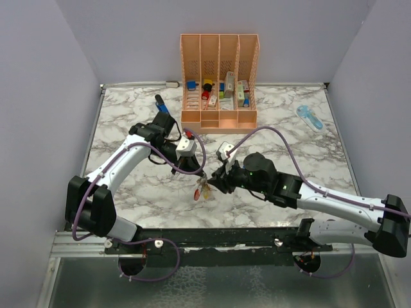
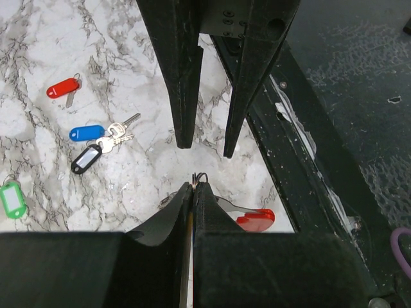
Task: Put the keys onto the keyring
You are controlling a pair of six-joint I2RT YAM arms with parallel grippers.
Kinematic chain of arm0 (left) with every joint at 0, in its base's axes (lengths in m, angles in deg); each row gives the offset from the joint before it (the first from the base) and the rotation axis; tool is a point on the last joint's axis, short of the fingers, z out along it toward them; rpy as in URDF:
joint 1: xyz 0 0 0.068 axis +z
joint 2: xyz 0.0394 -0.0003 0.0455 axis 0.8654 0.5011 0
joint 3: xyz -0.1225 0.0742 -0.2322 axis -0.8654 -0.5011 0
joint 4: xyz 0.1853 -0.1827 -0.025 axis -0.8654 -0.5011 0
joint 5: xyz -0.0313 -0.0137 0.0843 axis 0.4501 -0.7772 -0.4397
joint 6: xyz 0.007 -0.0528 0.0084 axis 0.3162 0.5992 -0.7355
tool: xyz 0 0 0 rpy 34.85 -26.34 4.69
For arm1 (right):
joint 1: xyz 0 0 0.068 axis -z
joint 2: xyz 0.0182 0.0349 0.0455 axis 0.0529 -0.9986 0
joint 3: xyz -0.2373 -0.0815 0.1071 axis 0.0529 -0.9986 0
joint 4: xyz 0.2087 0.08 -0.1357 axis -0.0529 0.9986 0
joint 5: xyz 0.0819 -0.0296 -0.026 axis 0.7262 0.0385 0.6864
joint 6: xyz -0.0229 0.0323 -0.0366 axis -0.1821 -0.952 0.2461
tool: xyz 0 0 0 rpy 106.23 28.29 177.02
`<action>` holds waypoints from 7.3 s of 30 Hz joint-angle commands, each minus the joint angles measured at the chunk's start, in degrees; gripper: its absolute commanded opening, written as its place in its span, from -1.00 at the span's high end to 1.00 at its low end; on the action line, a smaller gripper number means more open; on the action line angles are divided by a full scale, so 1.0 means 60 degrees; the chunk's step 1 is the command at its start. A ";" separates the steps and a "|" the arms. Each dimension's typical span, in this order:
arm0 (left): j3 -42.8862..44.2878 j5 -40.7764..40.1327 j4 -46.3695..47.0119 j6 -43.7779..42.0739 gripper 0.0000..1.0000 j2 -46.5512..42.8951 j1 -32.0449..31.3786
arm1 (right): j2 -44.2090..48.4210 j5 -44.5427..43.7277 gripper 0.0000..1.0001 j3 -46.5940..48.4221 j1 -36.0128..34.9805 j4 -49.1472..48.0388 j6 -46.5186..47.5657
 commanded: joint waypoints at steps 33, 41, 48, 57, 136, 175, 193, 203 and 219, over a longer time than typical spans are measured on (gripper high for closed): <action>0.0460 0.0706 -0.0517 -0.0414 1.00 0.0001 0.0011 | -0.0711 -0.0344 0.39 0.0248 -0.0012 -0.1238 0.0148; 0.0322 0.0084 -0.0383 -0.0573 1.00 -0.0034 0.0011 | -0.0502 -0.0911 0.43 0.0405 -0.0010 -0.0161 0.0082; -0.0651 -0.3693 0.0310 -0.1058 1.00 -0.0049 0.0011 | 0.0756 -0.1877 0.18 -0.0465 0.0005 0.0779 -0.0147; -0.2387 -0.4459 0.0185 -0.2188 1.00 -0.0185 0.0011 | -0.0306 -0.1300 0.18 -0.0571 -0.0015 0.0772 -0.0996; -0.0857 -0.7130 0.5489 0.5120 -0.74 -0.0815 0.3057 | -0.8597 -0.1997 0.98 0.6004 0.1310 0.4060 -0.1185; -0.3042 -0.1785 0.9908 0.8495 -0.97 0.0041 0.1821 | -0.3727 -0.0529 0.98 0.2950 0.1281 0.0503 -0.1643; -0.2497 -0.2490 0.7755 0.6839 -0.89 -0.0062 0.1759 | -0.3068 -0.1010 0.98 0.1940 0.1231 0.0762 -0.1956; -0.2076 -0.3542 0.6332 0.5886 -0.86 -0.0475 0.2795 | -0.2919 -0.0817 0.97 0.0686 0.1229 0.0412 -0.2449; -0.2301 -0.4477 0.7610 0.6942 -0.84 -0.0394 0.3116 | -0.2058 -0.0289 0.37 0.0005 0.1094 0.1811 -0.3356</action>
